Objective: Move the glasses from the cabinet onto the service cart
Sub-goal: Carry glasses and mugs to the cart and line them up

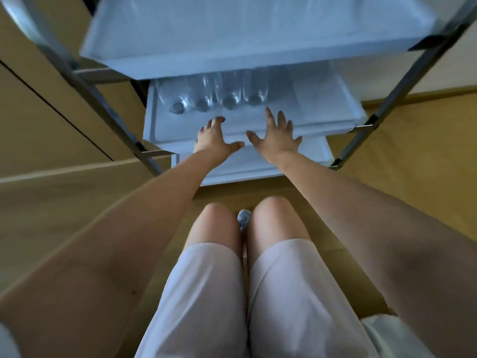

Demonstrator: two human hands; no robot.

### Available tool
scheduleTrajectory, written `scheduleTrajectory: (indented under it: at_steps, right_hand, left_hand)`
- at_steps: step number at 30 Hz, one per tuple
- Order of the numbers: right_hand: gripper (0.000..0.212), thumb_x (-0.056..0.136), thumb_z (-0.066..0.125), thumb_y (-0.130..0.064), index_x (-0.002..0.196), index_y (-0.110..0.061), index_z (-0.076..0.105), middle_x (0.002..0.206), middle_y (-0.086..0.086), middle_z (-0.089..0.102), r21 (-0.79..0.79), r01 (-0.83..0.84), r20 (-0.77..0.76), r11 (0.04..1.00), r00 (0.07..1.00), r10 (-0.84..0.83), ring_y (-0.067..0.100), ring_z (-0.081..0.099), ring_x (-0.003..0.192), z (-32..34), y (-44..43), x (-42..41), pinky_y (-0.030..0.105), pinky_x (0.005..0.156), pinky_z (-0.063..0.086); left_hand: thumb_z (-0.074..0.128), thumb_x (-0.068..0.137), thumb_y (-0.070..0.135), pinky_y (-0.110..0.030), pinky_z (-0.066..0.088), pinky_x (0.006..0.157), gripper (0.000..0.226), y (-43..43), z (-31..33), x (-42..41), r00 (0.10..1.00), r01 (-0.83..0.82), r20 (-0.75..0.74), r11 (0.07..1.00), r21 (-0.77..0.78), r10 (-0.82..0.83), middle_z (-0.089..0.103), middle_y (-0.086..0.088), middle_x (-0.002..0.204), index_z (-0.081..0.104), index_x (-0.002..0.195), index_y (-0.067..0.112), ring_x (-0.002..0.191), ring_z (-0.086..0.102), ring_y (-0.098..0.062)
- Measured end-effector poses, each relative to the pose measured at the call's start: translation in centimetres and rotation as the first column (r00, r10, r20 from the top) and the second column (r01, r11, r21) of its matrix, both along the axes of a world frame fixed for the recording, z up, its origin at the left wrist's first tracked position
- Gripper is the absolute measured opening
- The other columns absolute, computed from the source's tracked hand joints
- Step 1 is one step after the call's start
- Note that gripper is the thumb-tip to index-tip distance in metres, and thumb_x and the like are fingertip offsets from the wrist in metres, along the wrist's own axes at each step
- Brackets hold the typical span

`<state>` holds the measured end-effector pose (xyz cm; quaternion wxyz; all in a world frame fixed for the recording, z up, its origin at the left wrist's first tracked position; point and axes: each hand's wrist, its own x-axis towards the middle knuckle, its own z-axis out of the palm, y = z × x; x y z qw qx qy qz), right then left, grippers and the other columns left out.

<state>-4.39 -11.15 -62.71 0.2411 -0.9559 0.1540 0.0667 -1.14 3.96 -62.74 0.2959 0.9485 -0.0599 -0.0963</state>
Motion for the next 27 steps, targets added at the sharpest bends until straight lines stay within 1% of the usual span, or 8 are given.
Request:
scheduleTrajectory:
  at_steps: [4, 7, 9, 11, 14, 16, 20, 27]
  right_hand:
    - [0.077, 0.091, 0.045, -0.059, 0.151, -0.036, 0.003, 0.160, 0.001, -0.004, -0.020, -0.085, 0.008, 0.996, 0.996, 0.085, 0.031, -0.002, 0.147, 4.0, -0.3, -3.5, 0.063, 0.111, 0.008]
    - [0.076, 0.090, 0.046, -0.059, 0.151, -0.037, 0.006, 0.161, 0.001, -0.002, -0.021, -0.153, -0.007, 0.988, 0.988, 0.153, 0.028, 0.001, 0.147, 6.2, -0.6, -4.6, 0.061, 0.111, 0.013]
    - [0.074, 0.090, 0.049, -0.056, 0.151, -0.035, 0.013, 0.161, 0.000, 0.004, -0.058, -0.220, 0.074, 0.974, 0.972, 0.224, 0.025, 0.007, 0.147, 8.3, -1.1, -5.0, 0.057, 0.113, 0.018]
    - [0.071, 0.090, 0.054, -0.049, 0.150, -0.030, 0.021, 0.159, 0.003, 0.014, -0.166, -0.283, 0.213, 0.944, 0.925, 0.315, 0.022, 0.016, 0.146, 10.4, -1.7, -4.1, 0.053, 0.113, 0.022]
    - [0.073, 0.088, 0.058, -0.041, 0.150, -0.028, 0.021, 0.158, 0.004, 0.018, -0.291, -0.315, 0.313, 0.903, 0.861, 0.401, 0.022, 0.014, 0.146, 13.5, -2.8, -1.3, 0.053, 0.116, 0.015]
    - [0.078, 0.088, 0.058, -0.042, 0.151, -0.031, 0.014, 0.159, 0.002, 0.011, -0.313, -0.310, 0.275, 0.898, 0.875, 0.398, 0.022, 0.008, 0.147, 16.0, -3.6, 1.5, 0.055, 0.115, 0.008]
    - [0.082, 0.088, 0.056, -0.051, 0.151, -0.037, 0.005, 0.161, -0.001, -0.001, -0.312, -0.332, 0.138, 0.890, 0.911, 0.388, 0.023, 0.000, 0.148, 21.7, -5.9, 6.3, 0.059, 0.113, 0.005]
    - [0.079, 0.090, 0.054, -0.051, 0.151, -0.037, 0.006, 0.161, -0.002, -0.002, -0.239, -0.231, 0.134, 0.943, 0.954, 0.268, 0.022, -0.002, 0.148, 35.8, -12.7, 9.5, 0.059, 0.114, 0.003]
  left_hand:
    - [0.069, 0.082, 0.046, -0.045, 0.033, 0.109, 0.078, 1.2, 4.1, -3.9, 0.990, 0.139, 0.010, 0.982, 0.127, -0.142, 0.033, -0.002, 0.151, 0.030, 0.145, 0.021, 0.137, 0.031, -0.026]
    - [0.068, 0.083, 0.046, -0.045, 0.035, 0.109, 0.076, 2.1, 6.7, -4.9, 0.984, 0.163, 0.035, 0.968, 0.192, -0.172, 0.033, -0.003, 0.152, 0.032, 0.145, 0.023, 0.136, 0.034, -0.026]
    - [0.068, 0.083, 0.044, -0.044, 0.035, 0.109, 0.074, 2.1, 9.1, -5.1, 0.980, 0.160, 0.091, 0.971, 0.179, -0.179, 0.034, -0.004, 0.150, 0.033, 0.144, 0.023, 0.136, 0.034, -0.026]
    - [0.069, 0.083, 0.041, -0.042, 0.032, 0.110, 0.072, 1.7, 11.1, -4.1, 0.974, 0.156, 0.140, 0.976, 0.149, -0.177, 0.036, -0.004, 0.149, 0.035, 0.143, 0.022, 0.137, 0.034, -0.026]
    - [0.070, 0.083, 0.033, -0.040, 0.030, 0.111, 0.067, 0.1, 13.8, -1.4, 0.955, 0.175, 0.212, 0.972, 0.155, -0.206, 0.037, -0.002, 0.148, 0.039, 0.141, 0.021, 0.137, 0.031, -0.022]
    - [0.069, 0.084, 0.032, -0.039, 0.028, 0.112, 0.067, -1.2, 16.1, 1.5, 0.947, 0.192, 0.223, 0.965, 0.177, -0.230, 0.034, -0.002, 0.150, 0.037, 0.142, 0.020, 0.140, 0.027, -0.021]
    - [0.068, 0.084, 0.040, -0.040, 0.021, 0.114, 0.075, -4.1, 22.3, 6.8, 0.940, 0.267, 0.135, 0.921, 0.283, -0.314, 0.026, -0.001, 0.154, 0.031, 0.146, 0.020, 0.143, 0.019, -0.021]
    - [0.071, 0.082, 0.039, -0.042, 0.026, 0.113, 0.075, -9.7, 37.2, 12.8, 0.911, 0.346, 0.112, 0.884, 0.315, -0.397, 0.030, -0.002, 0.152, 0.034, 0.144, 0.019, 0.141, 0.025, -0.023]
